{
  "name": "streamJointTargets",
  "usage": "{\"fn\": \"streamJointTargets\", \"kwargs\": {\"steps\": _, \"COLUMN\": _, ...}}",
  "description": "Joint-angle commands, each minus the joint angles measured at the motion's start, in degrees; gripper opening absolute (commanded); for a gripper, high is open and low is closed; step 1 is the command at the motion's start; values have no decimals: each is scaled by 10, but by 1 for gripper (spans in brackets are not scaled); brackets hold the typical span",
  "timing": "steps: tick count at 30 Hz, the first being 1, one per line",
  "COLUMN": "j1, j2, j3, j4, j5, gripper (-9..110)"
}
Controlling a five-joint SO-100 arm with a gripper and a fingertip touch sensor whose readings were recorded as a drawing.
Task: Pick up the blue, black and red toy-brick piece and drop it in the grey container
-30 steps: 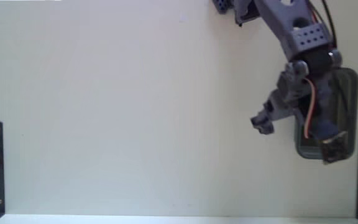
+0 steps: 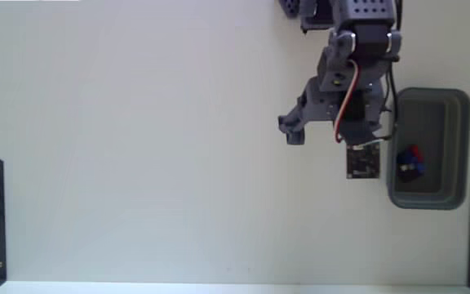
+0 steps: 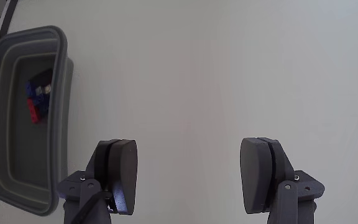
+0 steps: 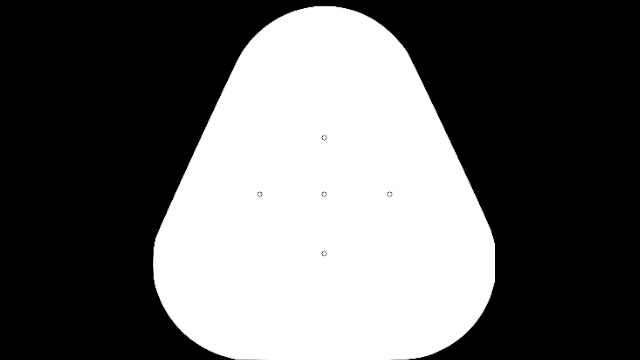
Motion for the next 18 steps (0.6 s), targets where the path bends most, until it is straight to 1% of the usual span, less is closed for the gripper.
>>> {"fn": "streamJointTargets", "kwargs": {"steps": 1, "j1": 10, "j2": 39, "j3": 12, "j4": 11, "j5": 3, "gripper": 110}}
{"fn": "streamJointTargets", "kwargs": {"steps": 18, "j1": 28, "j2": 62, "j3": 35, "j4": 11, "j5": 3, "gripper": 110}}
